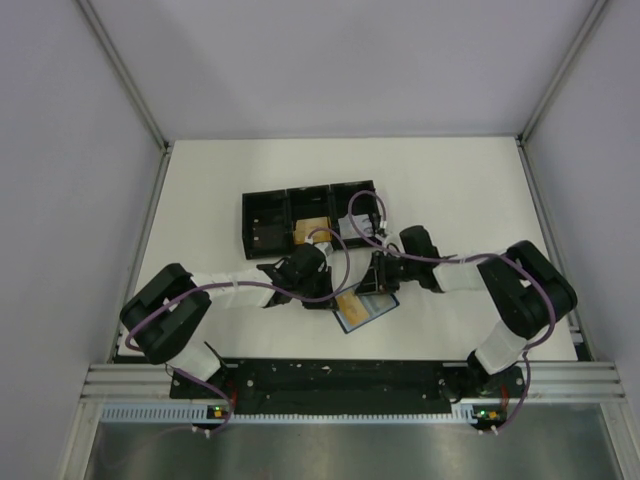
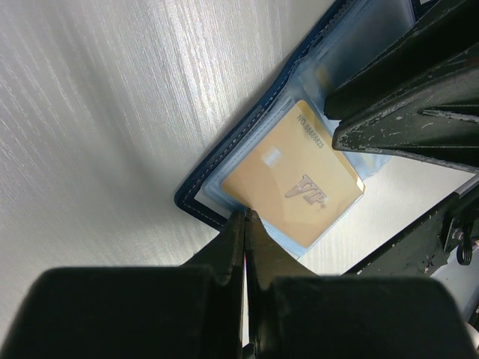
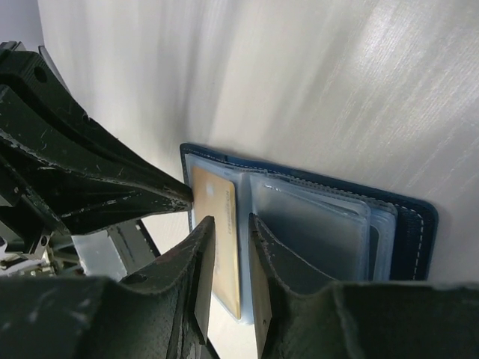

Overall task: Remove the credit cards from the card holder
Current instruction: Remove the credit card from the card holder.

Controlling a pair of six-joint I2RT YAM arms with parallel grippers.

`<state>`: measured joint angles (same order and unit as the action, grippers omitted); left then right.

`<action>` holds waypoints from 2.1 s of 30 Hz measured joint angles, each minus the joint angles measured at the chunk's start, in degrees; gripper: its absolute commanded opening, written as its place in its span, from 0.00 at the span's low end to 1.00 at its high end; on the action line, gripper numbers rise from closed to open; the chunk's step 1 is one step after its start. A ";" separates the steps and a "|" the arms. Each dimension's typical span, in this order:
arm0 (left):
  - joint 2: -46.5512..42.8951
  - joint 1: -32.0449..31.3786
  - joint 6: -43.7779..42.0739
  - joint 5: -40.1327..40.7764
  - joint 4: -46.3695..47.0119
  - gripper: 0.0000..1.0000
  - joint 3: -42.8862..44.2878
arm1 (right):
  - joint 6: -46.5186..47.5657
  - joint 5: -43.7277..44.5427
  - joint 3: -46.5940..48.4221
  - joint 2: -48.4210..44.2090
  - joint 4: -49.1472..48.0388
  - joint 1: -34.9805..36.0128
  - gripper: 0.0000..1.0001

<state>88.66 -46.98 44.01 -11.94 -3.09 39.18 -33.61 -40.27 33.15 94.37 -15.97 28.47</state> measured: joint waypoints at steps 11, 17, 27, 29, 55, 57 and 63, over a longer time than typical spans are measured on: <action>0.02 0.00 -0.02 0.00 0.00 0.00 0.00 | 0.02 -0.59 2.23 2.51 0.96 1.05 0.20; 0.11 0.00 0.00 -0.02 0.04 0.00 0.02 | -0.02 -0.61 2.47 3.63 0.11 1.05 0.00; 0.11 0.00 -0.02 -0.02 0.04 0.00 0.00 | 0.79 -1.84 2.49 3.63 0.57 -1.18 0.00; 0.11 0.00 -0.02 -0.02 0.04 0.00 0.00 | 1.49 -1.86 2.56 3.28 1.49 -2.01 0.00; -0.07 -0.04 -2.54 -2.08 4.22 0.16 3.58 | 4.52 -1.46 3.74 2.78 3.39 -2.49 0.00; 0.68 -0.13 -3.32 -2.32 4.48 0.15 3.96 | 4.52 -1.46 3.74 2.78 3.39 -2.49 0.00; 2.80 -0.46 -5.11 -2.36 3.87 0.12 4.72 | 4.52 -1.46 3.74 2.78 3.37 -2.49 0.00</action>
<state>91.46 -47.44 38.89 -14.31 0.78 43.90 -29.08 -41.74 36.88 97.14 -12.60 25.98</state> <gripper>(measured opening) 0.131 0.004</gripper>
